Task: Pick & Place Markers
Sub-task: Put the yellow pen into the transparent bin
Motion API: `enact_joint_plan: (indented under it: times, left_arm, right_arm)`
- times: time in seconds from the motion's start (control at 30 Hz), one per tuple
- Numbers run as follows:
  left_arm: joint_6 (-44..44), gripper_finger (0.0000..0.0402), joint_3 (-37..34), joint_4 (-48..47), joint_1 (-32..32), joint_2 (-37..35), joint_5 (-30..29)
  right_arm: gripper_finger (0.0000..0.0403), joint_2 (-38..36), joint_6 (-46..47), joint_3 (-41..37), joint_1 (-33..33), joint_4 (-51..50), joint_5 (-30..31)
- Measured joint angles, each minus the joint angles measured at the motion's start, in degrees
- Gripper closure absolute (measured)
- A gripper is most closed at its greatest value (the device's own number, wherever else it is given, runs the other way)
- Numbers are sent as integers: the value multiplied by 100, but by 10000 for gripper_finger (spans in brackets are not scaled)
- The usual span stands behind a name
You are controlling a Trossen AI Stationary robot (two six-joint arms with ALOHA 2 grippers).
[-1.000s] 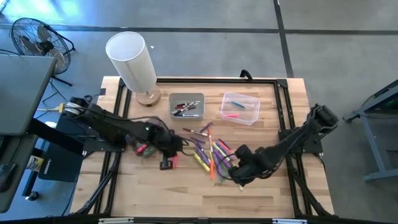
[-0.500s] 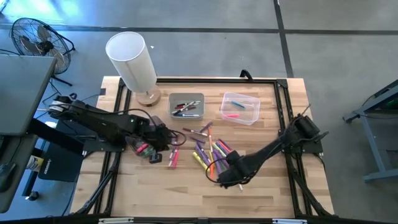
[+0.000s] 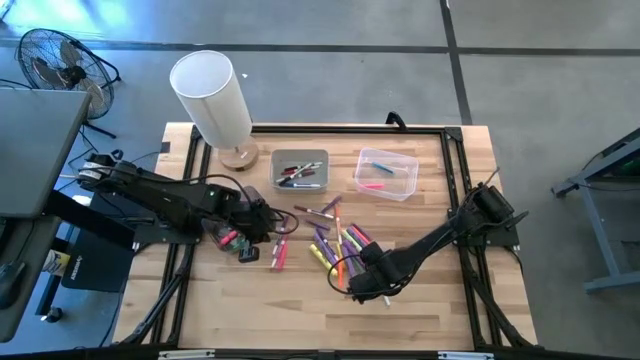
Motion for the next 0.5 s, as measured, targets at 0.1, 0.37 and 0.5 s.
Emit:
enact_joint_plan:
  times: [0.1, 0.37, 0.5]
  left_arm:
    - [-1, 401, 0, 13, 0, 0, 4]
    - [-45, 401, 2, 42, 0, 2, 35]
    - [-94, 401, 2, 42, 0, 4, 119]
  right_arm:
    - [363, 0, 0, 0, 1, 1, -65]
    - [293, 0, -25, -1, 0, -28, 104]
    - [291, -7, -7, -214, 0, 53, 82]
